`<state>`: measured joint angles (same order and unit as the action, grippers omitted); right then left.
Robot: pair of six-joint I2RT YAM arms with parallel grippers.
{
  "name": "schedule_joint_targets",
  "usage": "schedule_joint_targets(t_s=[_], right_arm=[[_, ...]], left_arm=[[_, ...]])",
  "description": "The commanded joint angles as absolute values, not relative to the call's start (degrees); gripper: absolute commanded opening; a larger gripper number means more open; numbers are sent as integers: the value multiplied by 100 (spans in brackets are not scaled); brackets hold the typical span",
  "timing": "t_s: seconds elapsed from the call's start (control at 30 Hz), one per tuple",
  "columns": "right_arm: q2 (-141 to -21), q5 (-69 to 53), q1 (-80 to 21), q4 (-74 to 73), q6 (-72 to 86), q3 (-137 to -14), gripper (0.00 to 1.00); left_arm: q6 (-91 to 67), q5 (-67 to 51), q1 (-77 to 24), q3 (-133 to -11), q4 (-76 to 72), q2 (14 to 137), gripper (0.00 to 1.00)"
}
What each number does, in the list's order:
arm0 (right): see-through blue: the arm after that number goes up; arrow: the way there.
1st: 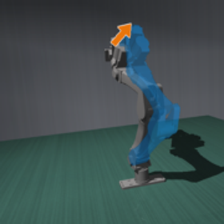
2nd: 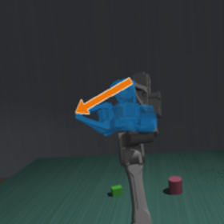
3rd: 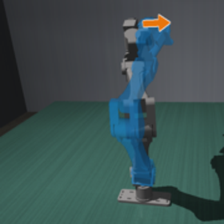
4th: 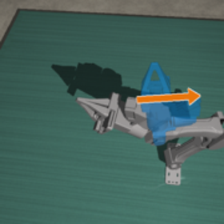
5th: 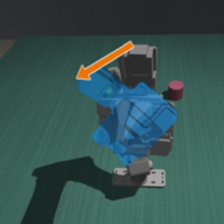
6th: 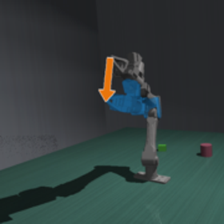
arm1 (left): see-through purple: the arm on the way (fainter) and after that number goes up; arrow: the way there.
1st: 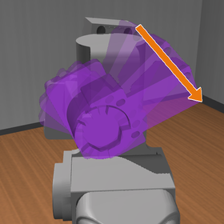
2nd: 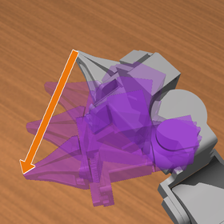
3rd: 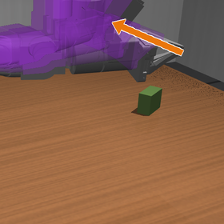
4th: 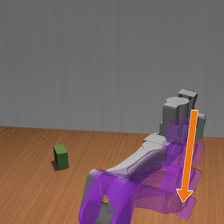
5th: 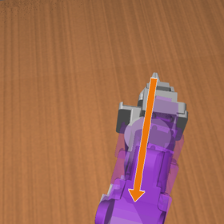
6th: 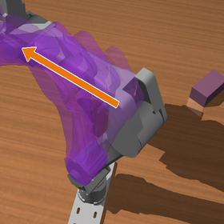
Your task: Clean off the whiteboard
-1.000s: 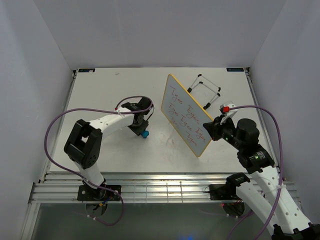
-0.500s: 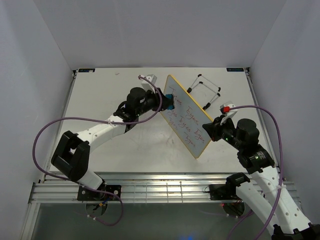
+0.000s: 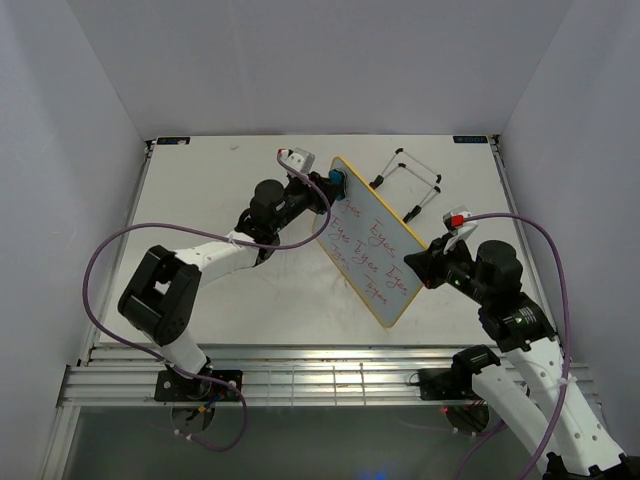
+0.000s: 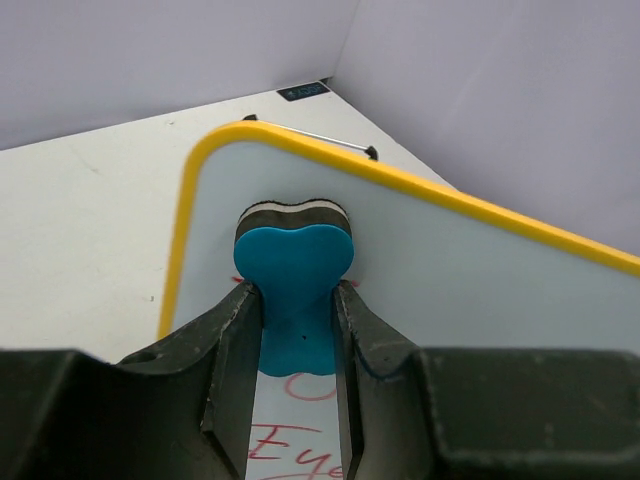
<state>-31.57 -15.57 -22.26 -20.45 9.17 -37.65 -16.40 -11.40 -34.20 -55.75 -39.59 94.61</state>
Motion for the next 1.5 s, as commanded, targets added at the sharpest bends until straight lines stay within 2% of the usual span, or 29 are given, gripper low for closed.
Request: schedule_joint_targets(t_s=[0.0,0.13,0.3,0.4,0.8,0.87,1.13,1.37,1.47], right_arm=[[-3111,-2004,-2303,-2523,1002,-4043,8],[-3024,-2065,-2303,-2409,1037,-4034,8],[-3102,-2232,-2303,-2294,949,-3973,8],[-3085,-2268,-2303,-2206,940,-3929,8],[-3094,-2461,-2303,-2145,747,-3946,8],[-3094,-2548,-2303,-2206,668,-3955,8],[-3050,-2821,-2303,-2338,510,-3990,8],[-3076,-2945,-2303,-2312,553,-3982,8],[-3138,-2962,-2303,-2224,703,-3938,8]], left_arm=[[-1590,-905,-3182,-5529,-4219,9597,0],[-1739,-1115,-2989,-5397,-4262,9685,0],[-1933,-2370,-2936,-5528,-4412,9808,0],[-2100,-2662,-3023,-5625,-4447,9809,0],[-2085,-2673,-3841,-5810,-4053,9791,0],[-2022,-2165,-3718,-5818,-3737,9791,0],[-2224,-2618,-2515,-6247,-3656,10124,0],[-2346,-3251,-2434,-6732,-3603,10459,0],[-2329,-3208,-2654,-6558,-3734,10336,0]])
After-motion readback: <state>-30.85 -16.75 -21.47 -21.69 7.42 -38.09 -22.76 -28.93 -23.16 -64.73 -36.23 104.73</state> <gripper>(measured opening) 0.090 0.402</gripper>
